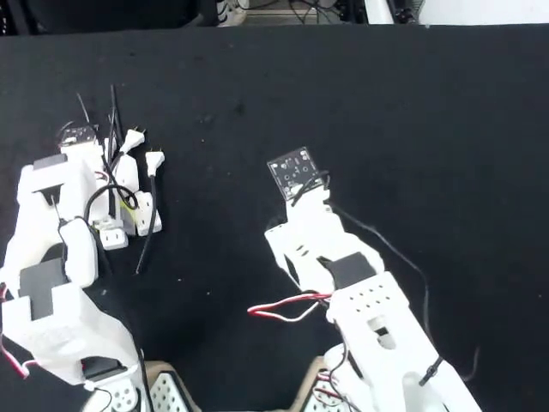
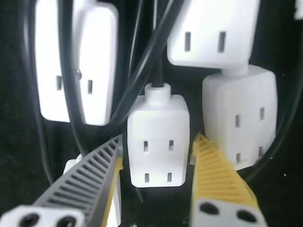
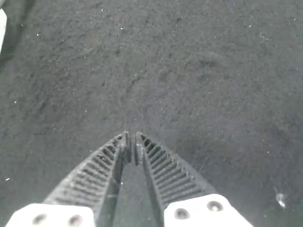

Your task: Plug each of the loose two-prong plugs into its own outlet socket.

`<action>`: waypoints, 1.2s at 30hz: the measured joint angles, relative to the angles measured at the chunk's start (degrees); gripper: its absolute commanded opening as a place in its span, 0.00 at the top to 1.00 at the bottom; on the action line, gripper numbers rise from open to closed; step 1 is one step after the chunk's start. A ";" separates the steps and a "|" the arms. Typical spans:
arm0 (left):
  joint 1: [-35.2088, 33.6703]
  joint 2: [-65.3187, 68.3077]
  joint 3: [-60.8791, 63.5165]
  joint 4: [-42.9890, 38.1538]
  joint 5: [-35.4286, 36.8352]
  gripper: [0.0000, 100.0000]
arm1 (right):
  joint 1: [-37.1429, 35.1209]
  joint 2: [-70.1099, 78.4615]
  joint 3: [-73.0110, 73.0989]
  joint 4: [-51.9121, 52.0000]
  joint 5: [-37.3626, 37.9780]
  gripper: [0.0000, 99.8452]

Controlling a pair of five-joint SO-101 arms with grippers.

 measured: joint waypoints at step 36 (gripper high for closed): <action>28.04 -47.30 31.74 -14.15 5.54 0.97 | 11.25 0.00 3.52 -8.18 -9.32 0.99</action>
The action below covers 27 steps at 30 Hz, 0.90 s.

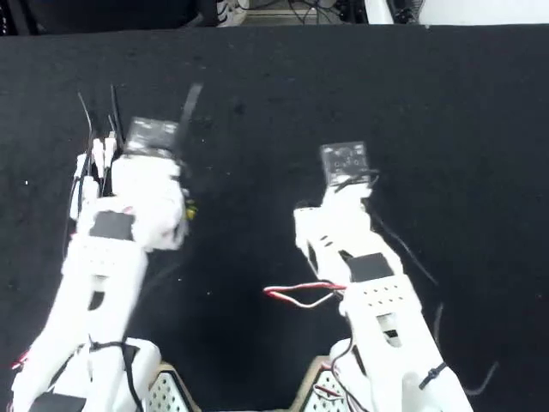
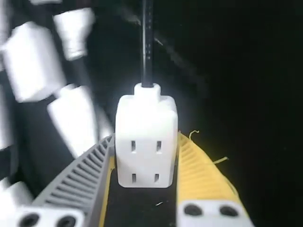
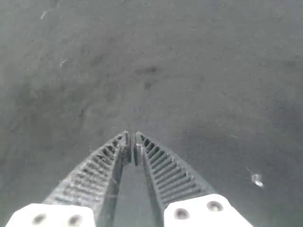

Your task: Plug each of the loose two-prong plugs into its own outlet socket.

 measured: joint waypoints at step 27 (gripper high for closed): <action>-8.26 1.58 8.26 -13.89 4.31 0.76 | -7.56 0.00 0.18 0.00 -0.09 0.98</action>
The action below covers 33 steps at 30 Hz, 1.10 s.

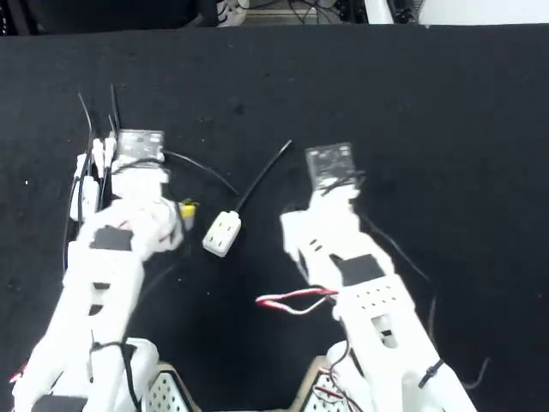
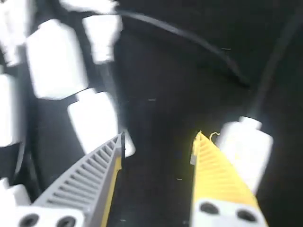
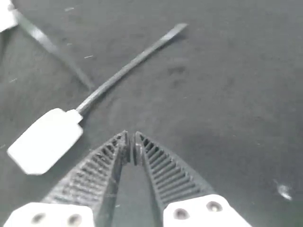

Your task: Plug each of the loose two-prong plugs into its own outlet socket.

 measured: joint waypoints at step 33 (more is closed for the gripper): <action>-26.90 27.87 -27.16 12.40 0.18 0.76 | -2.99 0.00 0.70 0.00 3.43 0.98</action>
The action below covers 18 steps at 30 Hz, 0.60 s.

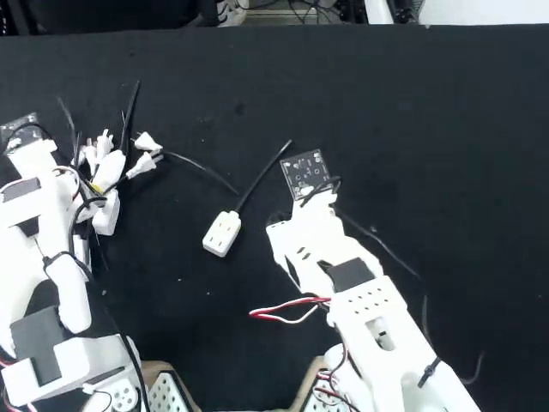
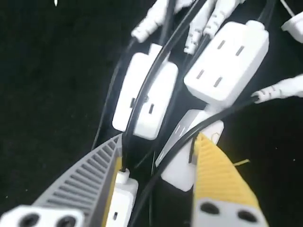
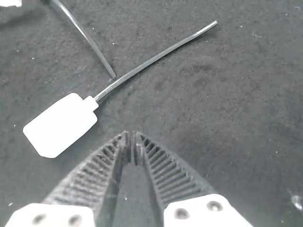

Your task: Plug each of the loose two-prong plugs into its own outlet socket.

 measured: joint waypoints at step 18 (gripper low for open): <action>8.35 0.00 -13.63 25.49 0.09 0.76 | -6.86 0.00 0.00 -0.88 0.00 0.98</action>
